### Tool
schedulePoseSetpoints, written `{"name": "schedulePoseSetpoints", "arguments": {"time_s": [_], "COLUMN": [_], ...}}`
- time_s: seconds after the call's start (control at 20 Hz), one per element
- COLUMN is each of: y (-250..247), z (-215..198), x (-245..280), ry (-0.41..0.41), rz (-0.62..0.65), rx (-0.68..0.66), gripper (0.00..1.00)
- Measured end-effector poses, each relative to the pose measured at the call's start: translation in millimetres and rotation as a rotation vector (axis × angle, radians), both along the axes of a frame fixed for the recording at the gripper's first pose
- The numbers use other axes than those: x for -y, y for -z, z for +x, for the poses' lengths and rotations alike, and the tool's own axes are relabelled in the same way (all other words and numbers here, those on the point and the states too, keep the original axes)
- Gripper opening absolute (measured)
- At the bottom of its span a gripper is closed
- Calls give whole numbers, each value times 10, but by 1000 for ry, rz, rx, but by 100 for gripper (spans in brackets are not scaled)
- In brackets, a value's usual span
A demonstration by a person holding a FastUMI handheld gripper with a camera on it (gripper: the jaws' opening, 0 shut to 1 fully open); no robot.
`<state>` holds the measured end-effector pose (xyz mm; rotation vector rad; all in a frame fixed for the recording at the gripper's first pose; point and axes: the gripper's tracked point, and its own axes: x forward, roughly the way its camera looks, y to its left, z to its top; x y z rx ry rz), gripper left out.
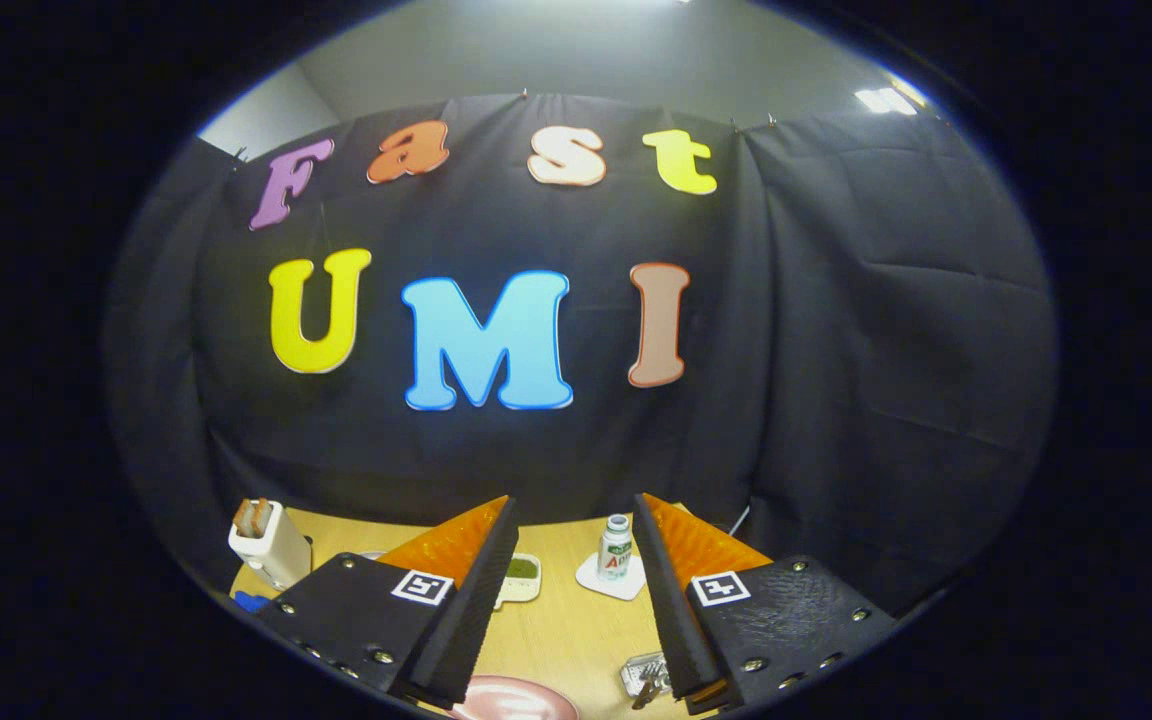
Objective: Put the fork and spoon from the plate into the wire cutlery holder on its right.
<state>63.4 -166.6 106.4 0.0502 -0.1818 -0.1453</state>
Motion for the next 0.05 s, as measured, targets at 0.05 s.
{"name": "schedulePoseSetpoints", "arguments": {"time_s": [0.05], "y": [-105], "z": [-59], "x": [-92], "ry": [-24], "rz": [5], "rx": [54], "gripper": [72]}}
